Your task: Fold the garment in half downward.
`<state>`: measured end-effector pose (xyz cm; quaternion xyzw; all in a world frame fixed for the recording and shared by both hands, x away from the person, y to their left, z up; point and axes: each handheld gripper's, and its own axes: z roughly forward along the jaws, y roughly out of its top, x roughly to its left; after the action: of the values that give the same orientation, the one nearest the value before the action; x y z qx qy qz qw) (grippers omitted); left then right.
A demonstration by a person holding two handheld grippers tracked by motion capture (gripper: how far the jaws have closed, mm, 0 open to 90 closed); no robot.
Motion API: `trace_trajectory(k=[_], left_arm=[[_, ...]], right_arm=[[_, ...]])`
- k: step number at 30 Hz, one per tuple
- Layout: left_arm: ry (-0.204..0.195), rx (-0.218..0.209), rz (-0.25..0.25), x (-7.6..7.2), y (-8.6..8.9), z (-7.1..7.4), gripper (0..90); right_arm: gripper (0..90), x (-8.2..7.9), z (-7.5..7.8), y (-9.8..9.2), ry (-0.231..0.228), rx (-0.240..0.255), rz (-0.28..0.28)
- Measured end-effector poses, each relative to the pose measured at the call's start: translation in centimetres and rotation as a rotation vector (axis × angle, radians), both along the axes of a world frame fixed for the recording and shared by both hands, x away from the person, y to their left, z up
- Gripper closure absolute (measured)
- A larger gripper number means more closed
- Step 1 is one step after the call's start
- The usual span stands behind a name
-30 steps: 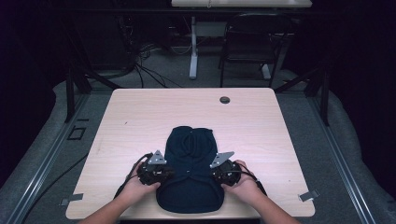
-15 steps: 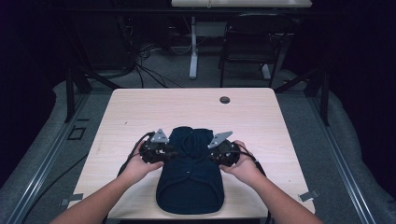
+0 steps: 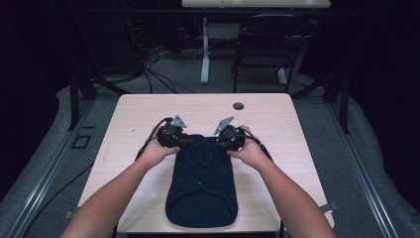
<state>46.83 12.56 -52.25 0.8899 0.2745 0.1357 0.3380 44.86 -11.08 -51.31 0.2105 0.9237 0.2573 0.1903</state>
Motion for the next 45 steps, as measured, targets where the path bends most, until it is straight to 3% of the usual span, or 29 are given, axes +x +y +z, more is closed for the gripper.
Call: trace_trajectory(k=[1, 4, 5, 8, 10, 14, 18, 20, 23, 26, 29, 33, 38, 45], left_arm=[[0.000, 0.000, 0.000, 0.0, 0.0, 0.0, 66.3], [0.006, 0.065, 0.002, 1.4, -0.8, -0.8, 66.3], [0.006, 0.065, 0.002, 1.4, -0.8, -0.8, 66.3], [-0.012, 0.100, 0.016, 2.5, -1.3, -1.4, 66.3], [-0.012, 0.115, 0.018, 2.9, -1.4, -1.5, 66.3], [-0.007, 0.109, 0.041, 3.6, -1.2, -1.8, 65.6], [0.002, 0.130, 0.041, 3.9, -1.0, -2.4, 61.3], [0.024, 0.124, 0.060, 4.0, -0.9, -2.8, 59.3], [0.026, 0.168, 0.056, 4.0, -1.3, -3.3, 58.2], [0.018, 0.185, 0.057, 3.9, -1.6, -3.4, 58.3], [0.028, 0.190, 0.062, 3.9, -1.7, -3.4, 60.2], [0.032, 0.205, 0.052, 3.6, -2.1, -3.4, 73.1], [0.020, 0.220, 0.052, 3.5, -2.3, -3.4, 77.8], [0.002, 0.234, 0.047, 3.3, -2.4, -3.4, 80.4]], right_arm=[[71.0, 0.5, -0.1, 0.1, 0.000, 0.007, -0.009], [70.5, 1.7, -0.9, 0.7, 0.003, -0.059, -0.019], [69.9, 2.0, -1.0, 0.8, 0.014, -0.073, -0.024], [69.7, 2.9, -1.6, 1.0, 0.017, -0.061, -0.050], [68.8, 3.4, -2.1, 1.2, 0.017, -0.107, -0.049], [65.7, 4.0, -2.4, 1.3, 0.026, -0.120, -0.050], [63.5, 4.3, -2.5, 1.5, 0.023, -0.149, -0.040], [62.4, 4.7, -2.7, 1.7, 0.034, -0.155, -0.047], [62.6, 4.8, -3.3, 1.9, 0.048, -0.178, -0.037], [63.0, 4.8, -3.6, 1.9, 0.053, -0.170, -0.037], [73.1, 4.7, -3.6, 1.8, 0.074, -0.164, -0.039], [79.9, 4.4, -3.6, 2.3, 0.078, -0.186, -0.051], [81.5, 4.1, -3.6, 2.4, 0.061, -0.196, -0.047], [82.8, 3.9, -3.7, 1.7, 0.074, -0.156, -0.066]])
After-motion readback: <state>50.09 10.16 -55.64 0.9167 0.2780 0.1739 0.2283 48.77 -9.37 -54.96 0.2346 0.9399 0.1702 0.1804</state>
